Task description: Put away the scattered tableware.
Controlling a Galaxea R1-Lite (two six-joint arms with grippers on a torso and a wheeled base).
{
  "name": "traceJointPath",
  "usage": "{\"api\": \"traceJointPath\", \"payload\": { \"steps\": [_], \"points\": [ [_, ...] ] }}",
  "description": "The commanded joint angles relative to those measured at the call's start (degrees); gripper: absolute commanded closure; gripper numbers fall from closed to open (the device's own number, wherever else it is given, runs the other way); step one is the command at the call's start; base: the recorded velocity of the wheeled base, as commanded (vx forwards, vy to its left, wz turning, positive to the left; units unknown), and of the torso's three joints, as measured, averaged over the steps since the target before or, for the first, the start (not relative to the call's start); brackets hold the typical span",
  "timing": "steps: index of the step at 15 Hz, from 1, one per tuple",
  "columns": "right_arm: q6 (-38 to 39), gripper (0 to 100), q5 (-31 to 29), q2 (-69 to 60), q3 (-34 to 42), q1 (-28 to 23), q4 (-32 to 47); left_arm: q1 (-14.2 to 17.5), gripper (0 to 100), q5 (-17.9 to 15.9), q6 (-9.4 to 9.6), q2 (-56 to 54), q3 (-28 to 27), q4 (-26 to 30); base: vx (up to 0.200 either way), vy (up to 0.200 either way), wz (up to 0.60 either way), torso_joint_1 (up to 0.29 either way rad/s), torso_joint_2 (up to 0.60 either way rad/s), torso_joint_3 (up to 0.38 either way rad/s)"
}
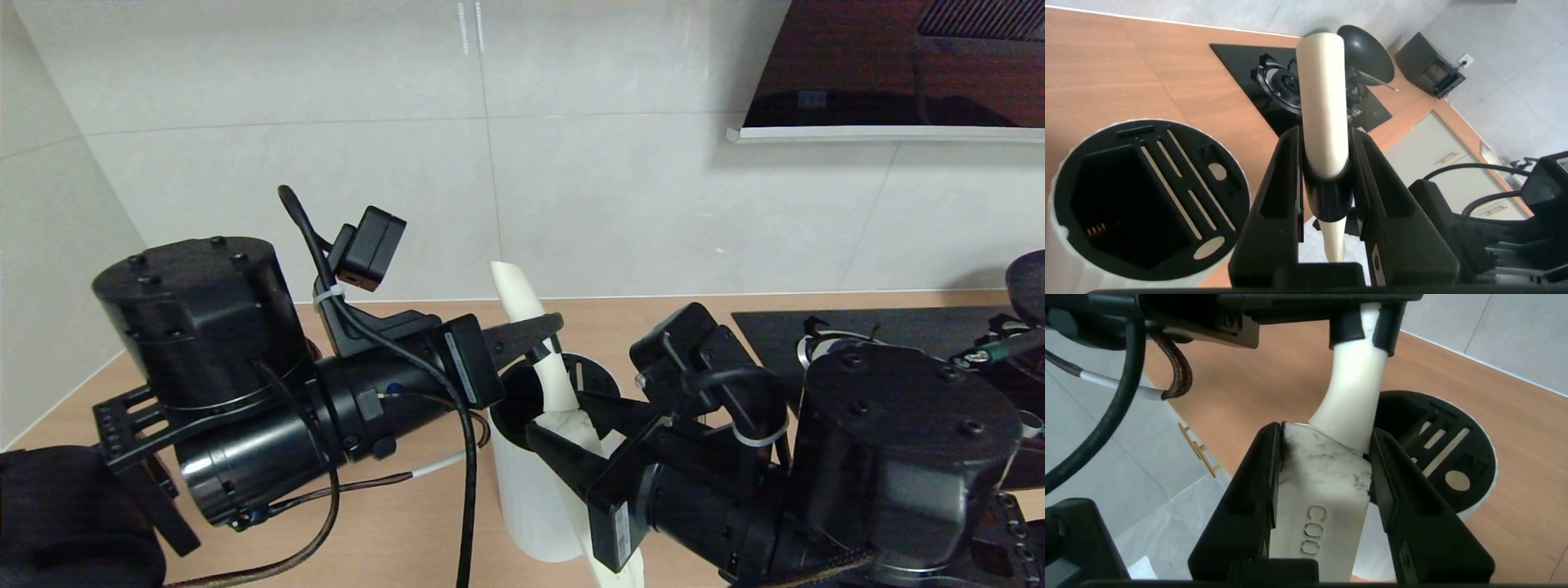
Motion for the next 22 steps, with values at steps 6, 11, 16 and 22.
{"api": "traceJointPath", "payload": {
  "steps": [6,11,16,22],
  "points": [
    [-0.08,0,-1.06,0.39,-0.15,0.03,0.07,-0.01,100,0.01,-0.03,-0.3,-0.03,-0.06,0.0,0.0,0.0,0.0,0.0,0.0],
    [-0.08,0,-1.5,-0.93,-0.06,-0.32,-0.02,0.08,100,1.77,-0.03,-1.97,-1.08,-0.06,0.0,0.0,0.0,0.0,0.0,0.0],
    [-0.6,0,-1.59,-7.43,-0.32,-7.09,0.16,4.73,100,4.23,8.94,-9.17,-2.84,0.02,0.0,0.0,0.0,0.0,0.0,0.0],
    [-2.63,0,-1.5,-8.93,-0.15,-10.87,0.24,11.41,100,2.12,25.64,-11.11,-1.0,-3.76,0.0,0.0,0.0,0.0,0.0,0.0]
  ]
}}
